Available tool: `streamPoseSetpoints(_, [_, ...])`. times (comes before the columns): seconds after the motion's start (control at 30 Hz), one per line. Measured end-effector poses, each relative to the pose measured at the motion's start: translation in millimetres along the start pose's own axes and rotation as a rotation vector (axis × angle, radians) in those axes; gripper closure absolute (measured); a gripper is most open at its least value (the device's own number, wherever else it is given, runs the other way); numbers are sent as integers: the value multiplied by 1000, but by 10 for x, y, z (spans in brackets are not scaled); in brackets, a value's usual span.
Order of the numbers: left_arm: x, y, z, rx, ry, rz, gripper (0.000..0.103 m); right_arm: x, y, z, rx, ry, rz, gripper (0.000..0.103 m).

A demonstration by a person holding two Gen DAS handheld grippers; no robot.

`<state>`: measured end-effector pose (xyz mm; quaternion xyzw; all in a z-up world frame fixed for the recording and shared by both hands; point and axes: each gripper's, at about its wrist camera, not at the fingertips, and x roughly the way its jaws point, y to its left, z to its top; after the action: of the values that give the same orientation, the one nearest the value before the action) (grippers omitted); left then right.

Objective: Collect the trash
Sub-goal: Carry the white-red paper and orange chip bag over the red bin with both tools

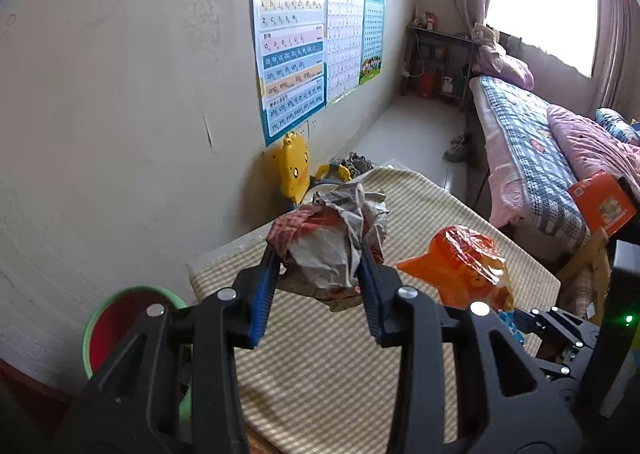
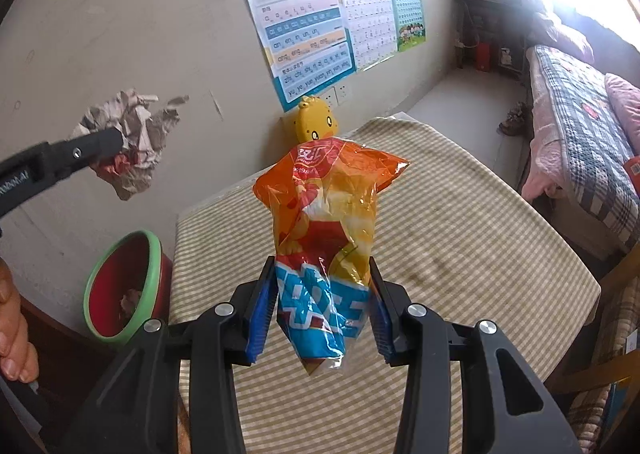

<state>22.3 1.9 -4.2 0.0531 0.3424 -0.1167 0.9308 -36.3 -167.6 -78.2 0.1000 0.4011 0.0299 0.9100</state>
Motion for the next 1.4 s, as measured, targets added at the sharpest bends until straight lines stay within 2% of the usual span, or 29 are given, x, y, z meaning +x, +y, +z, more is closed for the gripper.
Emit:
streamPoseSetpoints(0.37, [-51, 114, -53, -28, -14, 16, 66, -90, 117, 17, -23, -21, -14, 63])
streamPoseSetpoints(0.77, [-106, 403, -123, -81, -32, 50, 66, -37, 457, 45, -84, -4, 27, 63])
streamPoseSetpoints(0.93, [-129, 687, -172, -129, -35, 94, 66, 29, 677, 90, -122, 3, 46, 63])
streamPoseSetpoints(1.13, [-171, 1070, -293, -177, -35, 188, 66, 153, 974, 163, -173, 10, 74, 63])
streamPoseSetpoints(1.4, [-168, 1492, -451, -245, -7, 251, 66, 341, 1361, 215, -236, 30, 127, 63])
